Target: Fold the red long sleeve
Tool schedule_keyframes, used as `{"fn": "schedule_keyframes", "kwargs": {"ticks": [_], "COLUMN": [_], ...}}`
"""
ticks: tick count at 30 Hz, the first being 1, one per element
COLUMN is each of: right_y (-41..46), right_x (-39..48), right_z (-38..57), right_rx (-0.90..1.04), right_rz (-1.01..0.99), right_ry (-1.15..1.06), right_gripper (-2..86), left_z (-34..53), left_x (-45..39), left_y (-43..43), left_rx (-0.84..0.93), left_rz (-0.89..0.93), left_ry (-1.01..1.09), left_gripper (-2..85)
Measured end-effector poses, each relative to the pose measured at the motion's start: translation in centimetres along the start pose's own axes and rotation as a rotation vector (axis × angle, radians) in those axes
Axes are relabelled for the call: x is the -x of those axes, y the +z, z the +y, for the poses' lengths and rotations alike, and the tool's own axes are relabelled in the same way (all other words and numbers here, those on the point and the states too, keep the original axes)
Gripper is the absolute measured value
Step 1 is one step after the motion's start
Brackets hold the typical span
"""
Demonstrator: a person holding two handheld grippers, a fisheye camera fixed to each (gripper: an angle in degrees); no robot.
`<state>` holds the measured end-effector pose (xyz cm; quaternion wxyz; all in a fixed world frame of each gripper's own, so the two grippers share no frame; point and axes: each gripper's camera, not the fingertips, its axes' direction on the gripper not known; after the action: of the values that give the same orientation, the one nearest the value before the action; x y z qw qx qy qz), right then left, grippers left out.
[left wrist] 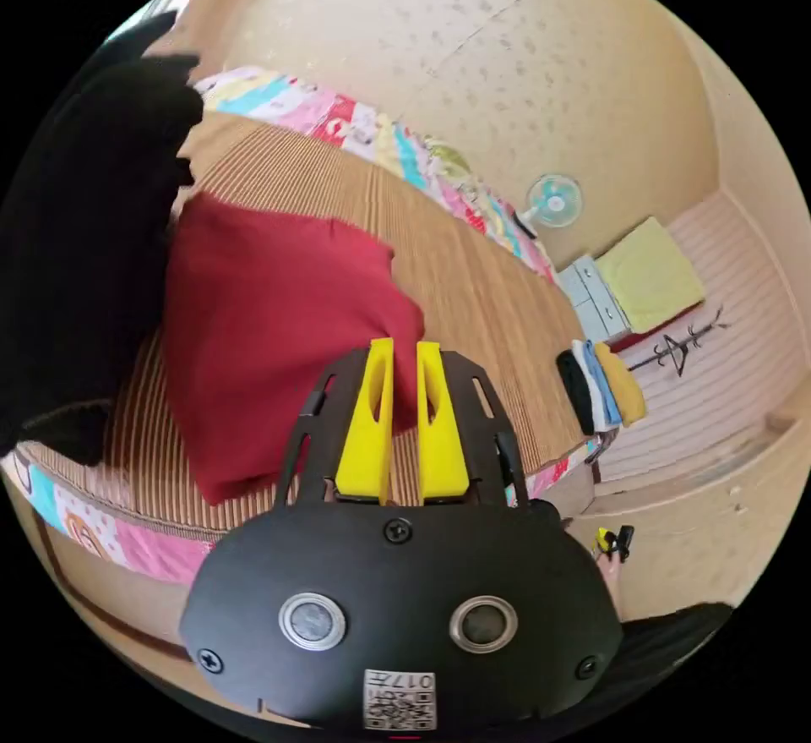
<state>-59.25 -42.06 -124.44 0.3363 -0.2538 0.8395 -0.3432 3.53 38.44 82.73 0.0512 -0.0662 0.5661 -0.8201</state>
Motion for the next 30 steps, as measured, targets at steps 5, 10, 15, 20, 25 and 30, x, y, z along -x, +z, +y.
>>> {"fn": "schedule_keyframes", "kwargs": {"ticks": [5,10,15,20,25,30], "right_y": [4.1,15.5,32.1,49.0,61.9,67.3], "right_x": [7.3,10.9,13.8,22.4,26.7,27.6], "right_z": [-3.4,-7.7,-9.9,-7.0,-2.2,2.2], "right_rx": [-0.018,0.108,0.331,0.507,0.754,0.833], "right_rz": [0.114,-0.026,-0.133,-0.161,0.026,0.389], "right_ry": [-0.170,-0.277,-0.288,-0.469,-0.597,-0.738], "right_gripper": [2.5,8.2,12.1,15.5,12.5,2.7], "left_z": [5.1,15.4,22.1,22.2,21.4,21.1], "left_x": [-9.3,-7.7,-5.4,-5.3,-5.4,-1.1], "left_y": [-7.9,-0.8,4.1,3.3,3.5,2.8], "left_rx": [-0.126,0.119,0.281,0.349,0.388,0.454], "left_rz": [0.233,0.397,0.358,0.201,0.094,0.116], "left_ry": [0.483,0.403,0.252,0.303,0.352,0.224], "left_gripper": [5.2,5.1,5.3,5.8,7.7,8.0]}}
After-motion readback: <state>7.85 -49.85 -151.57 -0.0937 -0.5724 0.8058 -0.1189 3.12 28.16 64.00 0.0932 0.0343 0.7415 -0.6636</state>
